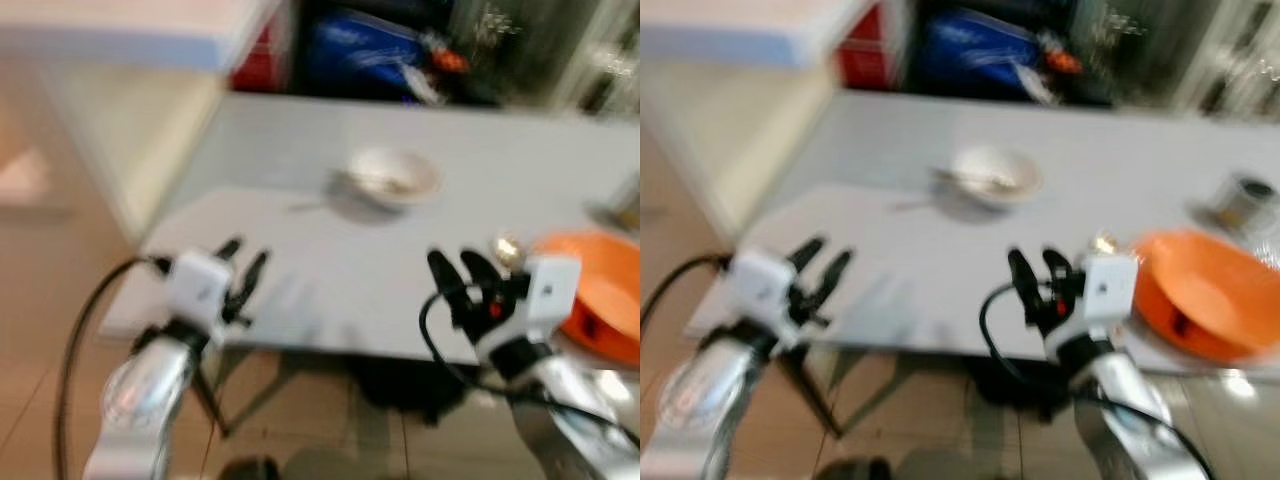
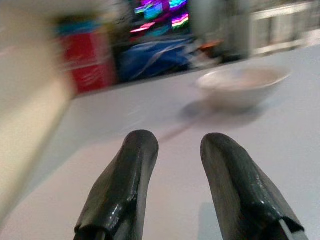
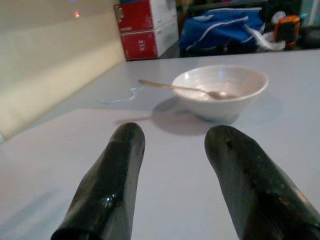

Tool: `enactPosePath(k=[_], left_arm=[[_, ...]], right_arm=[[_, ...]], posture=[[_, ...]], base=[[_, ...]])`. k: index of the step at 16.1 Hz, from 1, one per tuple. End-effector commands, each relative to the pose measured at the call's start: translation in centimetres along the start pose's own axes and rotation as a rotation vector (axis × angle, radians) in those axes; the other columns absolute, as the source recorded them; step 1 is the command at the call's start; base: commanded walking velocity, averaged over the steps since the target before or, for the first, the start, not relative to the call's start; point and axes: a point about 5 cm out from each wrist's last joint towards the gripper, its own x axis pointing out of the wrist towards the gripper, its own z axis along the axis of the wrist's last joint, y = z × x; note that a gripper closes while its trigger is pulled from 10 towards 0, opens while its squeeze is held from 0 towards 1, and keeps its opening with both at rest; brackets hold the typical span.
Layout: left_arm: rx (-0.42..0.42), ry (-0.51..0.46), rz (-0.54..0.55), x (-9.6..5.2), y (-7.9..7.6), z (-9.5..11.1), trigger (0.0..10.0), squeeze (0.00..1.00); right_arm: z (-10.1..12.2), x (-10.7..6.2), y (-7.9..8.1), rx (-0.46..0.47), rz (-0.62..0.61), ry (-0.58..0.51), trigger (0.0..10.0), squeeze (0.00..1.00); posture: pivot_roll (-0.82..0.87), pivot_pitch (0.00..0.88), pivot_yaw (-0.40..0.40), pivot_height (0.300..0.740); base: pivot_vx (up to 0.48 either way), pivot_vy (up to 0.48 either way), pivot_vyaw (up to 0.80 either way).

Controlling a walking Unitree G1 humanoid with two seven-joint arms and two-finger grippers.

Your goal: Setting the table

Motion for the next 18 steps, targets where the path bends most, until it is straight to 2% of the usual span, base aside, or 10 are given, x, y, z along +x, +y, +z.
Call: enactPosePath(k=[1, 3, 5, 6, 7, 9, 10, 11, 16, 18], left_arm=[[0.020, 0.029, 0.027, 0.2, 0.1, -0.1, 10.0, 0.00], [0.010, 0.026, 0.077, 1.4, 0.1, 0.1, 10.0, 0.00], [-0.006, 0.016, 0.077, 2.7, 0.1, 0.5, 10.0, 0.00], [-0.007, 0.035, 0.072, 2.8, 0.1, 0.3, 10.0, 0.00], [-0.022, 0.065, 0.100, 2.8, 0.4, -0.3, 10.0, 0.00], [-0.057, 0.081, 0.151, 2.6, 1.0, -0.9, 10.0, 0.00], [-0.076, 0.080, 0.172, 2.0, 1.4, -1.1, 10.0, 0.00], [-0.085, 0.083, 0.177, 2.0, 1.5, -1.2, 10.0, 1.00], [-0.098, 0.049, 0.210, 3.5, 1.0, -0.6, 10.0, 1.00], [-0.106, 0.048, 0.224, 3.5, 1.3, -0.6, 10.0, 1.00]], right_arm=[[-0.8, -0.2, -0.8, 0.021, -0.071, 0.001, 10.0, 0.00], [-1.4, 0.0, -1.0, 0.029, -0.084, 0.010, 10.0, 0.00], [-1.8, 0.3, -0.8, 0.048, -0.080, 0.016, 10.0, 0.00], [-2.3, 0.3, -1.0, 0.077, -0.103, 0.014, 10.0, 0.00], [-3.5, -0.1, -2.0, 0.085, -0.162, 0.022, 10.0, 0.00], [-4.3, -0.4, -2.5, 0.074, -0.183, 0.024, 10.0, 0.00], [-3.9, -0.5, -2.6, 0.077, -0.181, -0.002, 10.0, 1.00], [-3.8, -0.5, -2.6, 0.071, -0.174, -0.010, 10.0, 1.00], [-3.0, 0.3, -3.1, -0.016, -0.113, -0.027, 10.0, 1.00], [-3.0, 0.6, -3.0, -0.066, -0.103, 0.000, 10.0, 1.00]], posture=[[0.03, 0.036, -0.021, 0.740], [0.03, 0.035, -0.023, 0.740], [0.03, 0.024, -0.019, 0.740], [0.03, 0.018, -0.021, 0.740], [0.03, 0.015, -0.019, 0.740], [0.03, 0.008, -0.006, 0.740], [0.03, 0.007, 0.002, 0.740], [0.02, 0.001, 0.006, 0.740], [-0.01, 0.012, -0.031, 0.740], [-0.02, 0.012, -0.016, 0.740]], base=[[0.000, 0.382, 0.00], [0.000, 0.480, 0.00], [0.000, 0.480, 0.00], [0.000, 0.480, 0.00], [0.000, 0.480, 0.00], [0.000, 0.480, 0.00], [0.000, 0.480, 0.00], [0.000, 0.480, 0.00], [0.000, 0.480, 0.00], [0.000, 0.480, 0.00]])
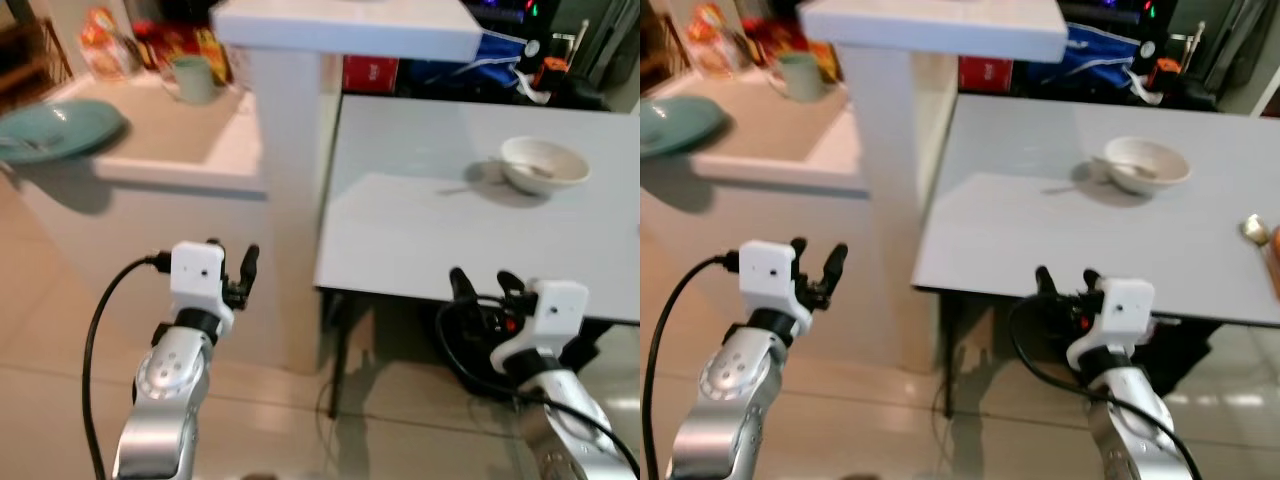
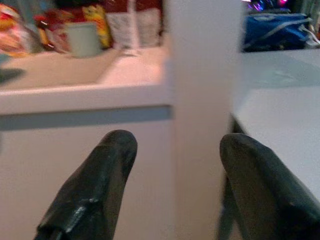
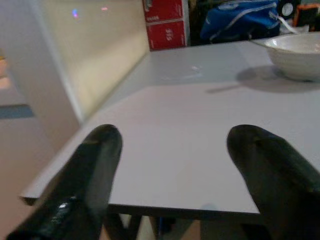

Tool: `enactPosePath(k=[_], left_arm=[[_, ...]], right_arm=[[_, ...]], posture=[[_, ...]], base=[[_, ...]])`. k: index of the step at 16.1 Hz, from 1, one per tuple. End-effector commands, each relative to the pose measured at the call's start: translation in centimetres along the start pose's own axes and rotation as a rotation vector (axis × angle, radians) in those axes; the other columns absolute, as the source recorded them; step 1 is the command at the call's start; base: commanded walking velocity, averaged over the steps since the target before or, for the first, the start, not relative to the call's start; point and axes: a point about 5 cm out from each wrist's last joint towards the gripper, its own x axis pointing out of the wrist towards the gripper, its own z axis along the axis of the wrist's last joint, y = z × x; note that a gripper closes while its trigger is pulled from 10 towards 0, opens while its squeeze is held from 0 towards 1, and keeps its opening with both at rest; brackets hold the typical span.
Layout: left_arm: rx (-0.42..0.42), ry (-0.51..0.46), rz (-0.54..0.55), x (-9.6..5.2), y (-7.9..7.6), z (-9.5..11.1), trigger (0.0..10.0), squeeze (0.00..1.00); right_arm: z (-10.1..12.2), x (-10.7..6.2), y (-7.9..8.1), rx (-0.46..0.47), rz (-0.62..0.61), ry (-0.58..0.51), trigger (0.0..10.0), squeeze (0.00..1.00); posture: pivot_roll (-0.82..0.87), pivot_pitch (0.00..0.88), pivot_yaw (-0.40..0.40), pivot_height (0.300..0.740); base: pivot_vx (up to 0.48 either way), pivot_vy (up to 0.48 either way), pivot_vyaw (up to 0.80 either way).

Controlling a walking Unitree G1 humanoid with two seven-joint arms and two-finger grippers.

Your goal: Setting the table

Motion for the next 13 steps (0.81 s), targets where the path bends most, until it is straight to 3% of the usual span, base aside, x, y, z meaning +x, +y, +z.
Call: enactPosePath(k=[1, 2, 7, 13], left_arm=[[0.015, 0.002, 0.029, 0.0, 0.8, 0.0, 10.0, 1.00], [0.034, 0.002, 0.017, 0.3, 0.9, 0.1, 10.0, 0.00], [0.042, -0.001, -0.026, 0.8, 0.1, 0.0, 10.0, 0.00], [0.055, -0.009, -0.016, 0.8, 0.2, 0.1, 10.0, 0.00]], right_arm=[[0.2, 0.3, 0.7, -0.004, 0.026, 0.000, 10.0, 0.77], [0.1, 0.2, 0.8, -0.011, 0.019, 0.009, 10.0, 0.00], [0.0, 0.4, 1.1, -0.042, 0.015, 0.007, 10.0, 0.00], [0.2, 1.1, 1.4, -0.044, 0.030, -0.001, 10.0, 0.00]], posture=[[-0.03, 0.010, 0.020, 0.740], [-0.03, 0.008, 0.033, 0.740], [-0.05, 0.000, 0.074, 0.740], [-0.03, 0.000, 0.064, 0.740]], base=[[0.000, 0.480, 0.00], [0.000, 0.480, 0.00], [0.000, 0.480, 0.00], [0.000, 0.480, 0.00]])
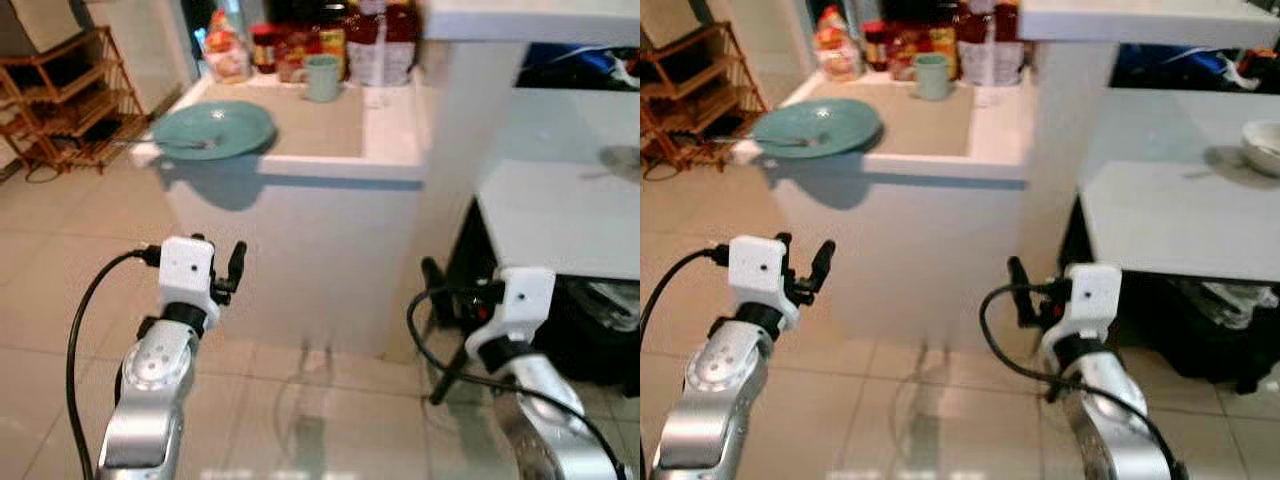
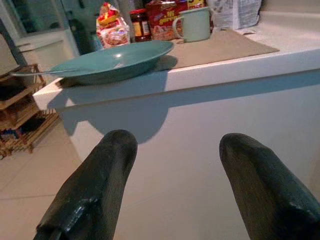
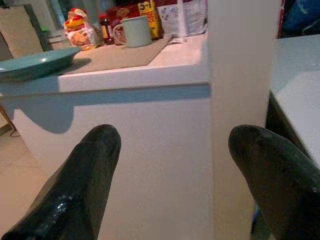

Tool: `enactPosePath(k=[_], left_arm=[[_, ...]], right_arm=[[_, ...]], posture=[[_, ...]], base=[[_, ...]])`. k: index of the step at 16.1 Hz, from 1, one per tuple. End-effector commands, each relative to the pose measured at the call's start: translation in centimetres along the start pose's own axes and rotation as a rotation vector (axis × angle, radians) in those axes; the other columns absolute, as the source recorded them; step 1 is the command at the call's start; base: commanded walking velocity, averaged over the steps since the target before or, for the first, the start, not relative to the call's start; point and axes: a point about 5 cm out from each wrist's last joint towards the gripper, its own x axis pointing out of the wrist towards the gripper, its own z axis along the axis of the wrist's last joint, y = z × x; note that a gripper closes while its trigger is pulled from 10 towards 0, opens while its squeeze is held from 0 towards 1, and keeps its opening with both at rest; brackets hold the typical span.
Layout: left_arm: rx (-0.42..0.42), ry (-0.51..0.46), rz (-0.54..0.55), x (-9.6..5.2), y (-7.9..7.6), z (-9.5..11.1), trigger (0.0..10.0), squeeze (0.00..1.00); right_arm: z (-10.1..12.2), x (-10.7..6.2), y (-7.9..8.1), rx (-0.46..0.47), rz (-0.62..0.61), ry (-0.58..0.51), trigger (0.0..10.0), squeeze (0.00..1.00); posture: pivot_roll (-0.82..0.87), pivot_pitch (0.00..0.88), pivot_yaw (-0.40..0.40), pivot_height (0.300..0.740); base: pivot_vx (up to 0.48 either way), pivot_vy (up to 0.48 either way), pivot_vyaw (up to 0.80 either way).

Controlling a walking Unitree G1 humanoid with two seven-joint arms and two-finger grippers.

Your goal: Setting the table

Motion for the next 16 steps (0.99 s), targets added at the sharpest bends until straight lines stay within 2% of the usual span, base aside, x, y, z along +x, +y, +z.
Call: enactPosePath(k=[1, 5, 7, 11, 13, 16], left_arm=[[-0.002, -0.014, -0.012, 0.3, -0.6, 0.3, 10.0, 0.00], [-0.005, -0.014, -0.003, 0.5, -0.5, 0.2, 10.0, 0.00], [-0.011, -0.009, 0.033, 0.4, -0.3, 0.1, 10.0, 0.00], [0.026, -0.010, 0.089, 0.1, 1.2, 0.2, 10.0, 0.00], [0.061, -0.024, 0.079, -0.1, 1.4, 0.9, 10.0, 0.00], [0.031, -0.068, 0.077, -0.6, 0.8, 2.2, 10.0, 0.00]], right_arm=[[-0.3, 0.0, -0.6, -0.016, -0.020, 0.017, 10.0, 0.00], [-0.1, 0.6, -0.5, -0.020, -0.019, 0.006, 10.0, 0.00], [0.1, 1.2, -0.5, -0.031, 0.014, 0.010, 10.0, 0.00], [0.1, 1.9, 0.5, -0.019, 0.041, 0.006, 10.0, 0.00], [0.2, 1.9, 0.9, -0.003, 0.045, 0.001, 10.0, 0.00], [-0.4, 2.1, 1.1, -0.019, 0.052, 0.026, 10.0, 0.00]], posture=[[-0.03, 0.000, 0.066, 0.740], [-0.02, 0.000, 0.061, 0.740], [0.01, 0.000, 0.006, 0.740], [0.06, 0.000, -0.014, 0.740], [0.09, 0.007, -0.028, 0.740], [0.10, 0.025, -0.062, 0.740]], base=[[0.000, 0.480, 0.00], [0.000, 0.480, 0.00], [0.000, 0.480, 0.00], [0.000, 0.480, 0.00], [0.000, 0.480, 0.00], [0.000, 0.000, 0.00]])
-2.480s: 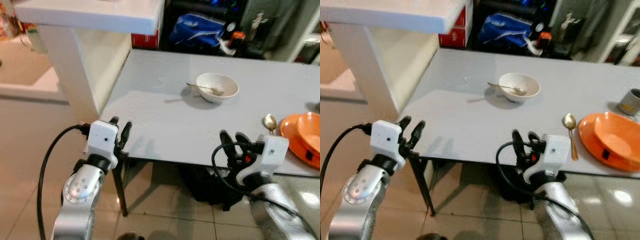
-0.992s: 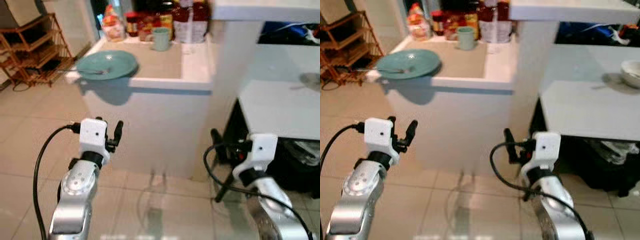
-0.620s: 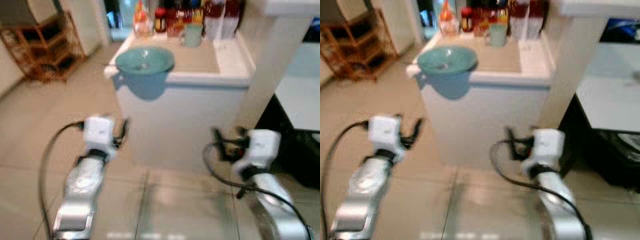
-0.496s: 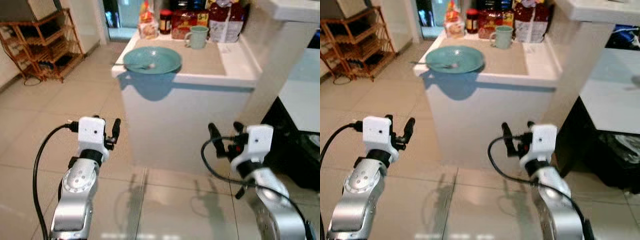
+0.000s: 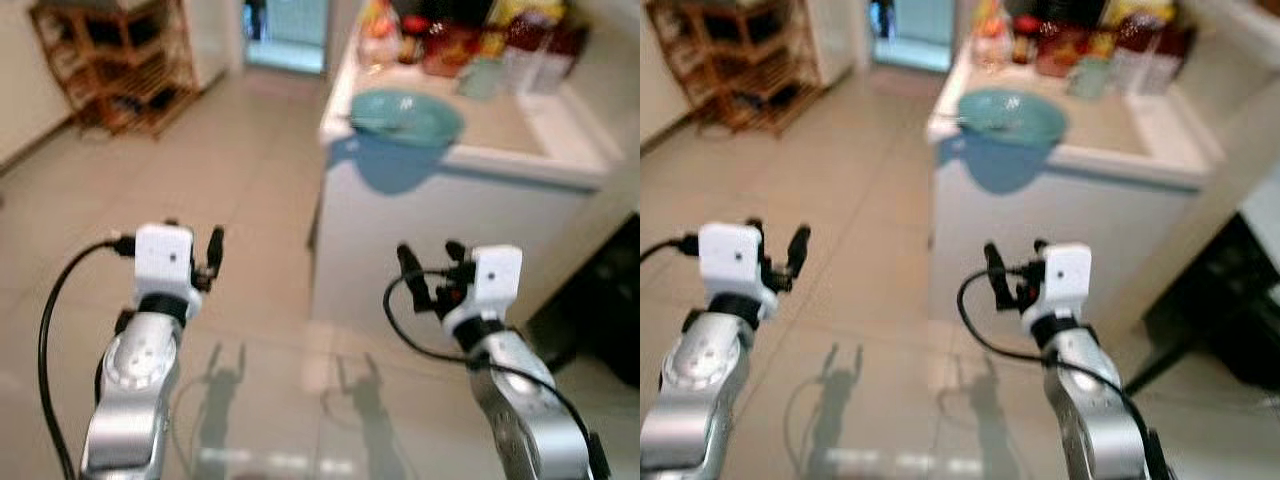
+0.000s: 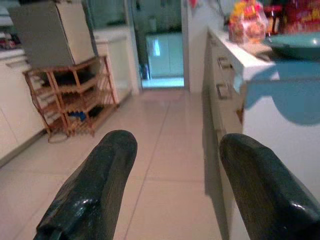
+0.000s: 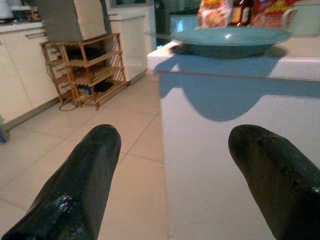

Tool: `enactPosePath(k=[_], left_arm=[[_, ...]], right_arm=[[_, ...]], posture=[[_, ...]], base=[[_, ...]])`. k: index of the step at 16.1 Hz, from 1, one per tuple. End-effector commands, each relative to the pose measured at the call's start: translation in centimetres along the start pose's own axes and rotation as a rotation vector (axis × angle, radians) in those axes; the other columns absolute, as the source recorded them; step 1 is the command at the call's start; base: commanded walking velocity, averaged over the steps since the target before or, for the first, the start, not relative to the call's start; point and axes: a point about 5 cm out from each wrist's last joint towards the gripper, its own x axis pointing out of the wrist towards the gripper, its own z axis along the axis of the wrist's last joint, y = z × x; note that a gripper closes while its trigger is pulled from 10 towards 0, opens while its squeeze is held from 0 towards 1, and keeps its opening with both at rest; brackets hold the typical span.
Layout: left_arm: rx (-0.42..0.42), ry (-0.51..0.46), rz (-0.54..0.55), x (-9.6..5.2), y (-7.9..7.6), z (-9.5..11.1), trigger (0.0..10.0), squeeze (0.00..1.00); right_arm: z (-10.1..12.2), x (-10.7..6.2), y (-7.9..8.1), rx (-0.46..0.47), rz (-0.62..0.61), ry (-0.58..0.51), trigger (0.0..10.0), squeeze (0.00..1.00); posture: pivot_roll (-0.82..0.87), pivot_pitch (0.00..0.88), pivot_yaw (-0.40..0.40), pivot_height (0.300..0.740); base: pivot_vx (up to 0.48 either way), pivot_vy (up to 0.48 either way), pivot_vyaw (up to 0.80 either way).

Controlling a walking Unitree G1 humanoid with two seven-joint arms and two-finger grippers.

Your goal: Setting the table

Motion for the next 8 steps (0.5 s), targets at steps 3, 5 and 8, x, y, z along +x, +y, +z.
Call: enactPosePath(k=[3, 5, 8], left_arm=[[0.013, -0.003, -0.030, -0.9, -0.9, 0.0, 10.0, 0.00], [0.029, -0.021, -0.069, -1.0, -1.6, 0.7, 10.0, 0.00], [0.020, -0.073, -0.114, -0.5, -2.6, 2.3, 10.0, 0.00]], right_arm=[[0.2, -0.1, -1.0, -0.022, -0.024, 0.013, 10.0, 0.00], [0.3, -0.3, -1.2, -0.021, -0.027, 0.003, 10.0, 0.00], [1.3, -0.2, -1.2, -0.002, -0.021, -0.016, 10.0, 0.00]], posture=[[0.09, 0.067, -0.075, 0.740], [0.08, 0.087, -0.084, 0.740], [0.06, 0.132, -0.089, 0.740]], base=[[0.000, 0.000, 0.00], [0.000, 0.000, 0.00], [0.000, 0.000, -0.19]])
